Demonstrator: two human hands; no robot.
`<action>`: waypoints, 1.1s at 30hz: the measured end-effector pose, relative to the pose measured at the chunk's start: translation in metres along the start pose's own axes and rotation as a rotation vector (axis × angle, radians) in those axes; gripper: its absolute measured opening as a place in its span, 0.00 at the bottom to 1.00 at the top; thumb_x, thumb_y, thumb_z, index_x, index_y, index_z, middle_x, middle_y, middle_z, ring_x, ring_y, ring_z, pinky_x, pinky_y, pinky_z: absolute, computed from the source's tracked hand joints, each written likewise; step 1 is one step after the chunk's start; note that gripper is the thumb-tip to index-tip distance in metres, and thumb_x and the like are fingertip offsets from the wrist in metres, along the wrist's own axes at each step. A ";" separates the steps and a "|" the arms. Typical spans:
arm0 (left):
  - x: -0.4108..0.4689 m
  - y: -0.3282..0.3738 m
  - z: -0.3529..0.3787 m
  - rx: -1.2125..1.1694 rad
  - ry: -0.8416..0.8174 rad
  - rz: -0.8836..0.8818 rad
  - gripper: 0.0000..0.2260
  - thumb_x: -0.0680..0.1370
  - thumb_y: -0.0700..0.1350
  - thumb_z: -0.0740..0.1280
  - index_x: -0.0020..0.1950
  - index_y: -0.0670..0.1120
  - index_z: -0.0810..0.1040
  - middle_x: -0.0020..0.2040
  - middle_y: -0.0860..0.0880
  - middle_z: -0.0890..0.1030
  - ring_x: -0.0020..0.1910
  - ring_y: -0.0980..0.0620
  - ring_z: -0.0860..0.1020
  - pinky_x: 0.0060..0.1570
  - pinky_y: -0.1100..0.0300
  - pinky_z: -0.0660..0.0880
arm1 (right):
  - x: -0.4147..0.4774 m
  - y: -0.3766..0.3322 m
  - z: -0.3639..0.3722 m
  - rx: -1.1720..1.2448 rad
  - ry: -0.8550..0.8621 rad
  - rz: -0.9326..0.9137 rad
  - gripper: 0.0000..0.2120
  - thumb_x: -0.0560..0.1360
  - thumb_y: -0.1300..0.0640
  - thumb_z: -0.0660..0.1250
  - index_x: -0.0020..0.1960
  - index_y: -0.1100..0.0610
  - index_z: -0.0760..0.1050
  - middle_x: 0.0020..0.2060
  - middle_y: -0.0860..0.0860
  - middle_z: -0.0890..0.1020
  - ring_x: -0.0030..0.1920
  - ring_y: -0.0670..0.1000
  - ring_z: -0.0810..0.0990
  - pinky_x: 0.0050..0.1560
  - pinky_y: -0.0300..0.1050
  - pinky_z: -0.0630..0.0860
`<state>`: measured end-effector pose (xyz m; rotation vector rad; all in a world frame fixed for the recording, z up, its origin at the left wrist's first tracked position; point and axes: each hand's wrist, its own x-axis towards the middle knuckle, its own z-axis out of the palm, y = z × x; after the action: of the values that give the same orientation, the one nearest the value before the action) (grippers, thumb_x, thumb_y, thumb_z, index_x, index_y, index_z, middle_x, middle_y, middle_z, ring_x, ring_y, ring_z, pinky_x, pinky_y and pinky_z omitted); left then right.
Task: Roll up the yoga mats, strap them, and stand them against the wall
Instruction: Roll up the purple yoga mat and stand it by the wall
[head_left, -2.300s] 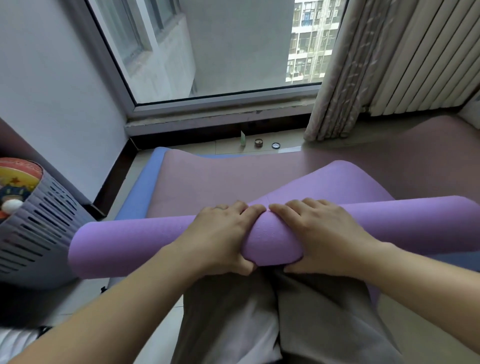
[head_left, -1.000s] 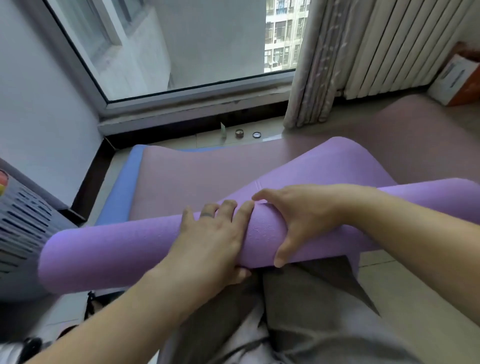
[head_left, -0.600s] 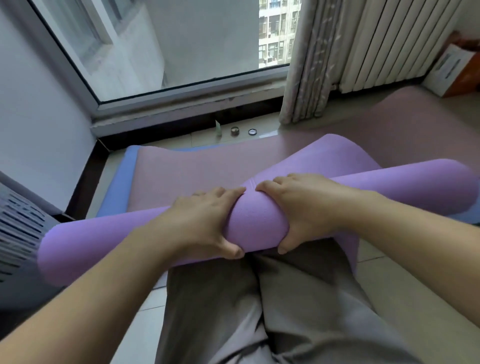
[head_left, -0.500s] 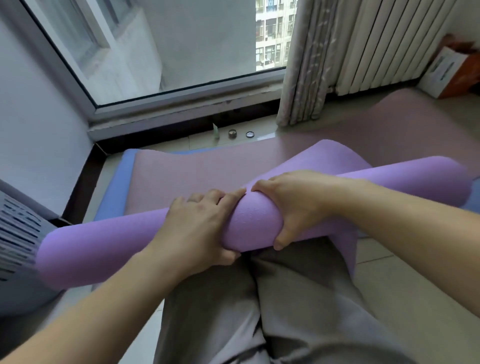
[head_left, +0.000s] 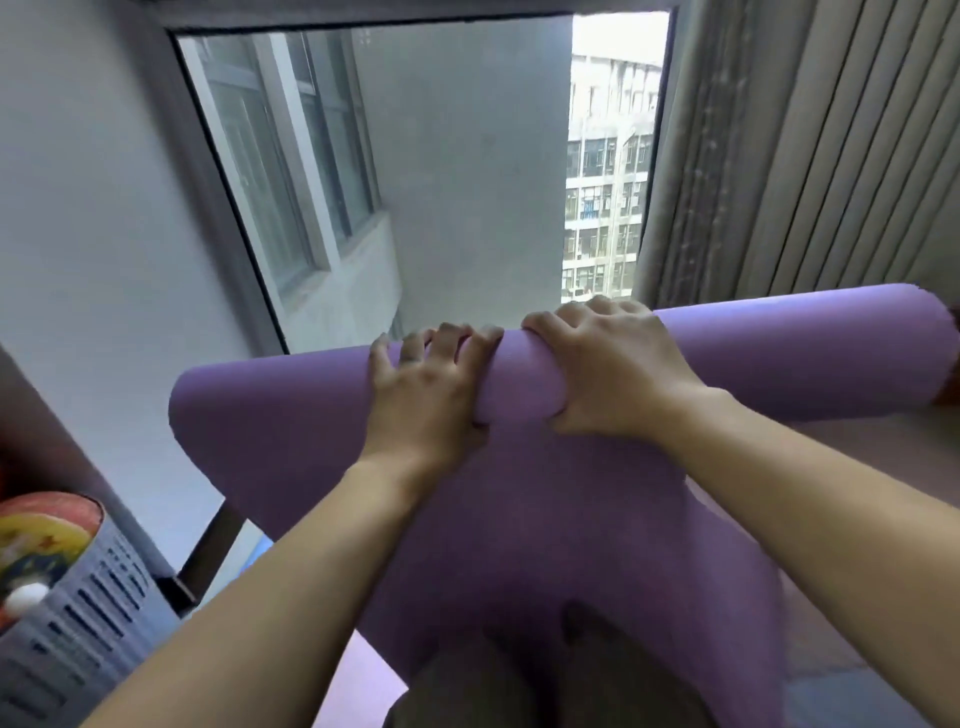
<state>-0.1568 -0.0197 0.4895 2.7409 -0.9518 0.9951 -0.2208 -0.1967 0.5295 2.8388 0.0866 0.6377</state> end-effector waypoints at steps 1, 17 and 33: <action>0.012 -0.003 -0.003 0.007 0.034 -0.002 0.40 0.57 0.51 0.76 0.65 0.56 0.63 0.60 0.49 0.76 0.56 0.41 0.76 0.58 0.38 0.66 | 0.009 0.003 -0.006 -0.016 0.029 0.005 0.37 0.60 0.37 0.70 0.67 0.47 0.67 0.56 0.50 0.78 0.55 0.57 0.76 0.55 0.51 0.70; 0.024 0.003 -0.033 0.013 0.216 0.048 0.40 0.55 0.50 0.76 0.66 0.51 0.69 0.59 0.46 0.77 0.54 0.39 0.76 0.58 0.36 0.67 | 0.007 0.017 -0.026 -0.009 0.260 -0.007 0.39 0.53 0.40 0.74 0.62 0.50 0.73 0.51 0.52 0.81 0.49 0.60 0.79 0.50 0.54 0.73; -0.151 0.062 -0.009 -0.106 -0.753 0.203 0.40 0.66 0.56 0.70 0.73 0.55 0.51 0.66 0.50 0.64 0.61 0.44 0.68 0.58 0.50 0.63 | -0.153 -0.049 0.047 0.313 -0.712 -0.127 0.44 0.58 0.31 0.69 0.69 0.40 0.56 0.57 0.40 0.73 0.57 0.48 0.72 0.56 0.45 0.70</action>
<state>-0.2881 0.0127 0.3978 2.9879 -1.3277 -0.1323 -0.3394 -0.1756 0.4137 3.1326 0.2552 -0.4665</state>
